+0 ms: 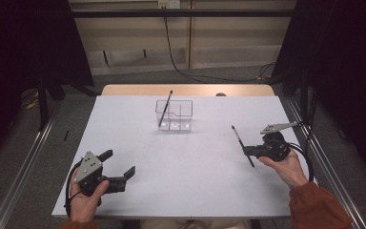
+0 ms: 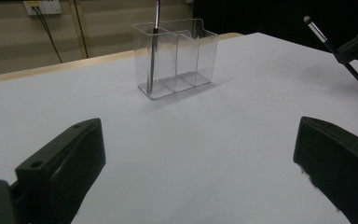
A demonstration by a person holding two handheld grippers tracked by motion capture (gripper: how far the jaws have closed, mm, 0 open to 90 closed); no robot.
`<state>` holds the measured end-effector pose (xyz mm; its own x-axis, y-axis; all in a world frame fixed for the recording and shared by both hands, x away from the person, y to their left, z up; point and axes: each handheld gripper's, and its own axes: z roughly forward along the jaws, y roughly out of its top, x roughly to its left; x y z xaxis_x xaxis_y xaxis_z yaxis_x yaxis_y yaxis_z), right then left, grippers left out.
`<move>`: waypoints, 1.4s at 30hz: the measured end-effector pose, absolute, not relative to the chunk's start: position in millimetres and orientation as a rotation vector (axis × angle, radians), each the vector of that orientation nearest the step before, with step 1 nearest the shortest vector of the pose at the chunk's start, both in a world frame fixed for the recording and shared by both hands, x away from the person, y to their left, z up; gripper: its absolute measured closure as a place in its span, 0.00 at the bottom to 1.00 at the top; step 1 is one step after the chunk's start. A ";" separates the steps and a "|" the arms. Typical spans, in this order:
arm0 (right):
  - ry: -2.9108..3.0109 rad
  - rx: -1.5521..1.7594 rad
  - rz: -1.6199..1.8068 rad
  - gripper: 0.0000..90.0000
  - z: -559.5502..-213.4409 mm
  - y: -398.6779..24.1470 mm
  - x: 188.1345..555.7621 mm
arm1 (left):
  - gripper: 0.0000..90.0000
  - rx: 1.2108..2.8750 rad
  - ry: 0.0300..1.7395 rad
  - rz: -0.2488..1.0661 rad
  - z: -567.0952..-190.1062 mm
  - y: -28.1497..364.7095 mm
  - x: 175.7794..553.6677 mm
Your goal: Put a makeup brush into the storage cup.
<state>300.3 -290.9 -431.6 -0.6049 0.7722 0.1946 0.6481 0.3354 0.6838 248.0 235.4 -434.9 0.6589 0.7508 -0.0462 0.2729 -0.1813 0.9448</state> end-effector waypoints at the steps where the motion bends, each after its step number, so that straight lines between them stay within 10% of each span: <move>1: 2.423 1.290 1.135 0.94 -431.1 -290.2 299.5 | 0.02 1.750 0.830 0.529 -434.9 235.5 248.3; 42: 2.174 1.034 1.572 0.94 -423.4 -272.8 281.5 | 0.02 1.732 0.828 0.538 -433.8 237.1 244.9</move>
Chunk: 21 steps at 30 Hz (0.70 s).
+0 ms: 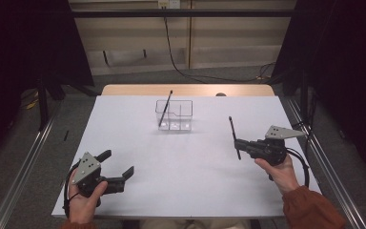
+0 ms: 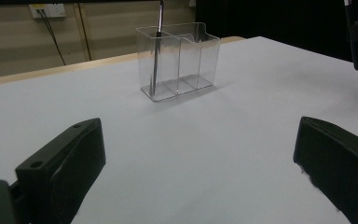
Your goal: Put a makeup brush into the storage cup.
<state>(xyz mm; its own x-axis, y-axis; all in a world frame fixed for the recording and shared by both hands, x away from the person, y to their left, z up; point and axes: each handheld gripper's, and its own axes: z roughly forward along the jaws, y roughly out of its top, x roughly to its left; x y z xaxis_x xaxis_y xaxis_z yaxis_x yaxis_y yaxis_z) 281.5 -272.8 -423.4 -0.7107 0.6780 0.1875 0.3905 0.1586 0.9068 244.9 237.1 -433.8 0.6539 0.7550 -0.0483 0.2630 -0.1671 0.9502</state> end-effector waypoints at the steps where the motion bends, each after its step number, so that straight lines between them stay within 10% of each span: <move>1: 2.177 1.031 1.579 0.94 -423.3 -270.7 281.3 | 0.02 1.732 0.827 0.537 -433.8 236.8 245.2; 21: 2.227 0.954 1.652 0.94 -422.1 -231.8 283.0 | 0.02 1.745 0.807 0.519 -433.1 227.3 249.0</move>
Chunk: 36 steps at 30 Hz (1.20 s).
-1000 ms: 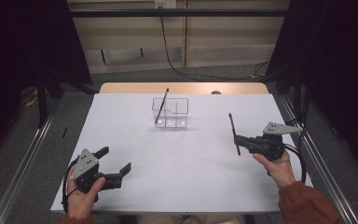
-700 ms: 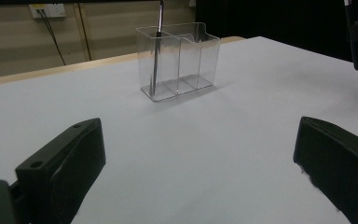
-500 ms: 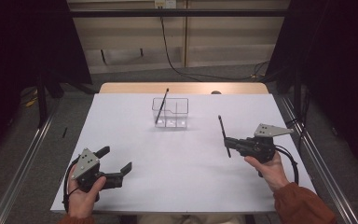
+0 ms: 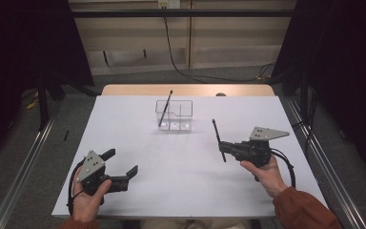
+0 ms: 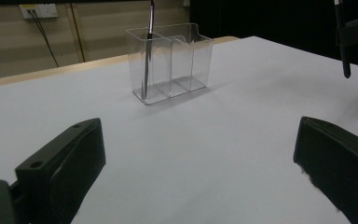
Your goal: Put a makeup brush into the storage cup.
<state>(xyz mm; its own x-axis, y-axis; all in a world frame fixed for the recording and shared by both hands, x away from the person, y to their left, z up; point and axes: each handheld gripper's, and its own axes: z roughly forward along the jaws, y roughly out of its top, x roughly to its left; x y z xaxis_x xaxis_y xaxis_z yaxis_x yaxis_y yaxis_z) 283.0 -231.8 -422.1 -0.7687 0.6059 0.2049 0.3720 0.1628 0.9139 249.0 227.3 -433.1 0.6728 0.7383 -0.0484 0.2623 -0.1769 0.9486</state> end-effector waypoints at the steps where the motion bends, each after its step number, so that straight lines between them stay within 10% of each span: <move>1: 2.231 0.948 1.654 0.94 -421.8 -229.8 283.1 | 0.02 1.746 0.807 0.520 -432.9 226.3 249.2; 36: 2.274 0.856 1.733 0.94 -422.8 -186.6 287.0 | 0.02 1.770 0.692 0.451 -420.5 175.0 261.8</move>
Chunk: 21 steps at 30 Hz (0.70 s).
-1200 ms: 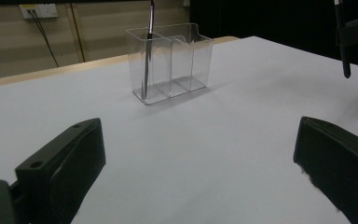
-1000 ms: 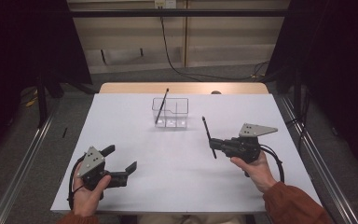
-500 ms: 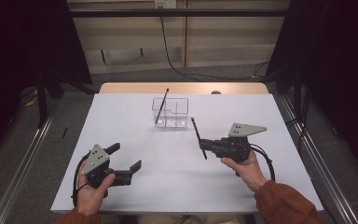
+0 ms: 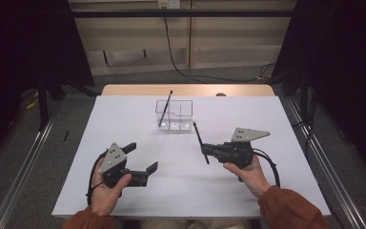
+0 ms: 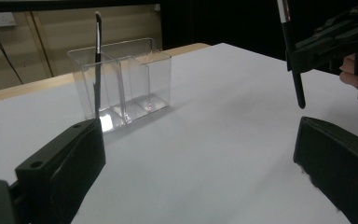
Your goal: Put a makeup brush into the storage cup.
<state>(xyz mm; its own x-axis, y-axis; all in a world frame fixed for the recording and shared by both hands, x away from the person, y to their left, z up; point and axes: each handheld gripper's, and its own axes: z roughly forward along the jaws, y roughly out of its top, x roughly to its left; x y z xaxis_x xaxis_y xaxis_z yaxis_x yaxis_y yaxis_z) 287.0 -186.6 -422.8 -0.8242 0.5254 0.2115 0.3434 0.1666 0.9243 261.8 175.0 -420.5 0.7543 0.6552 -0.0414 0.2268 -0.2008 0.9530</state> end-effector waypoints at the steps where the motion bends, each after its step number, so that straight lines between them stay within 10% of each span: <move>1: 2.275 0.856 1.730 0.94 -423.2 -186.2 287.0 | 0.02 1.768 0.687 0.451 -418.9 171.3 262.9; 21: 2.290 0.833 1.736 0.94 -425.1 -182.1 287.2 | 0.02 1.747 0.594 0.412 -399.2 137.5 273.0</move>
<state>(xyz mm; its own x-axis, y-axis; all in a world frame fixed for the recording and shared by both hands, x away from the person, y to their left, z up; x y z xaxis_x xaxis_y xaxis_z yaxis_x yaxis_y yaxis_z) 287.2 -182.1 -425.1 -0.8349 0.5100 0.2072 0.3373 0.1764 0.9247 273.0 137.5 -399.2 0.8078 0.5885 -0.0336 0.1745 -0.1844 0.9672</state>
